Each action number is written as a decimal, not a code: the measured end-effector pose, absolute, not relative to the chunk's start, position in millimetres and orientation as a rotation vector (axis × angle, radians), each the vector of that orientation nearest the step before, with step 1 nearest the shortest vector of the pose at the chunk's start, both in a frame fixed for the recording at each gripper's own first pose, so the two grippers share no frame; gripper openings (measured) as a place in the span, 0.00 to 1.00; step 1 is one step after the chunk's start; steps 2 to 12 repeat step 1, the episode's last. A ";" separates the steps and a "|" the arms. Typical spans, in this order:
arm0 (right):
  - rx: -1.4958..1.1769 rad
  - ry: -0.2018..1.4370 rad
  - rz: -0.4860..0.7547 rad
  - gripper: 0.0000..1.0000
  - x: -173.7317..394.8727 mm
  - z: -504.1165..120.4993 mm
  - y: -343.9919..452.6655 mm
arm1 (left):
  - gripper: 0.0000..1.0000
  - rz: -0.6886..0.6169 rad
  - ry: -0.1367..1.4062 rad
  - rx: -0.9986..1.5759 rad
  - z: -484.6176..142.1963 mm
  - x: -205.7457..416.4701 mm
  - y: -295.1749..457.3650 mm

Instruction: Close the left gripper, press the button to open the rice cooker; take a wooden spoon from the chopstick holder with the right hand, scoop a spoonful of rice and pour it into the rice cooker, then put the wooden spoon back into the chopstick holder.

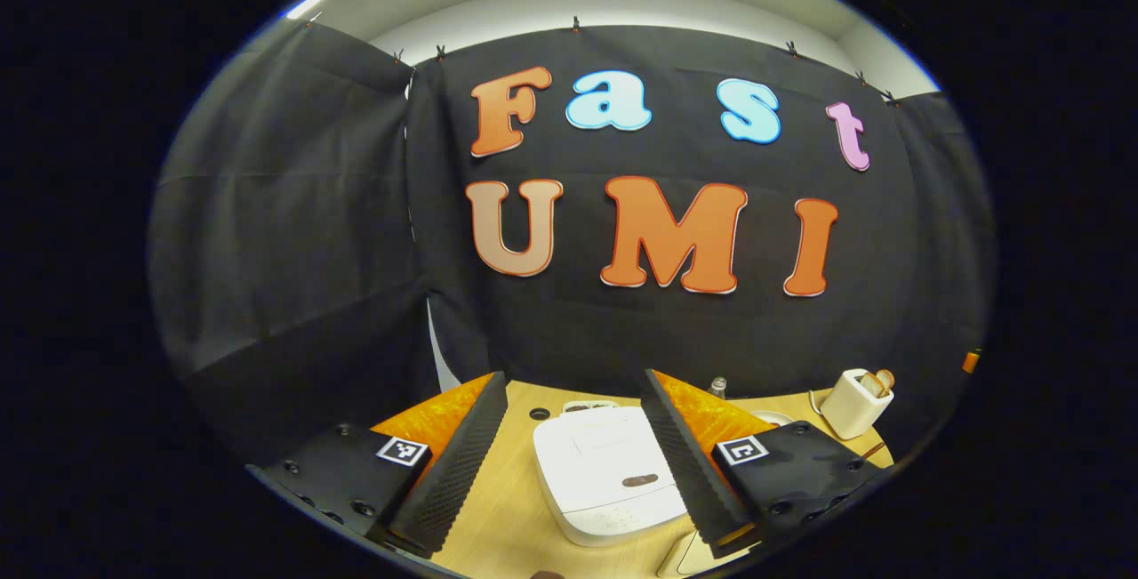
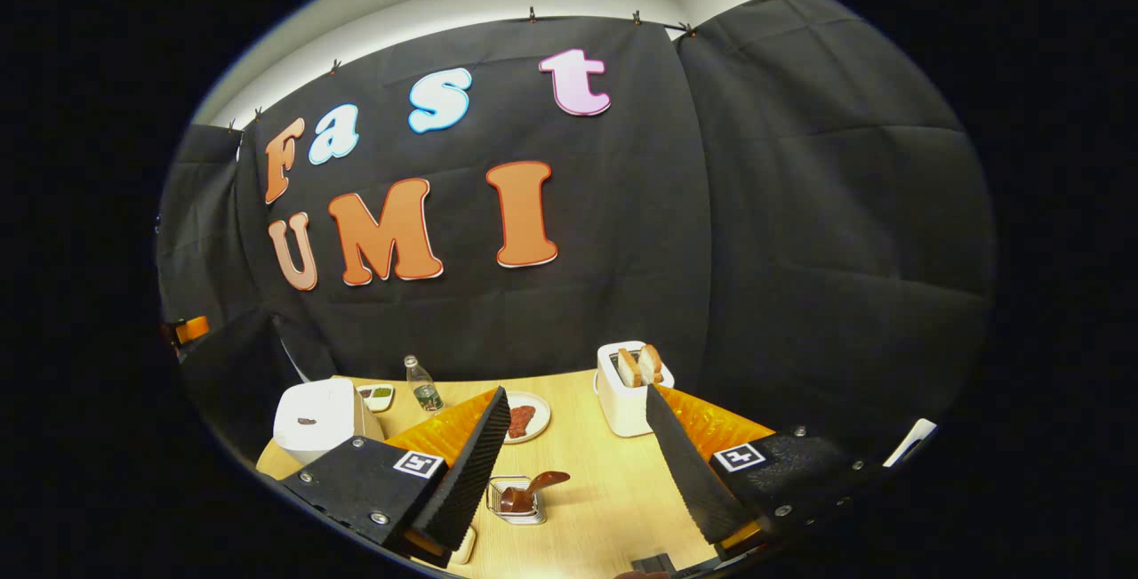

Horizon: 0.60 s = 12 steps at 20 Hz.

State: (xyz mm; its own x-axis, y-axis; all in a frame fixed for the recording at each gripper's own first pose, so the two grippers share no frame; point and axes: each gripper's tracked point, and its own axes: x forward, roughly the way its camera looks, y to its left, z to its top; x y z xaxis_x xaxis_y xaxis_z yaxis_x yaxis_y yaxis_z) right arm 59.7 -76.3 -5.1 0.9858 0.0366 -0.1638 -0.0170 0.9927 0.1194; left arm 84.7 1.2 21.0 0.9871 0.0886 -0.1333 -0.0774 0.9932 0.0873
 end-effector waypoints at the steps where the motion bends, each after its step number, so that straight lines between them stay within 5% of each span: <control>1: 0.115 0.153 0.021 0.95 57.9 1.7 -80.3 | 1.00 0.083 0.116 0.083 34.5 75.5 4.4; 12: 0.115 0.153 0.021 0.95 57.9 1.7 -80.3 | 1.00 0.083 0.116 0.083 34.5 75.5 4.4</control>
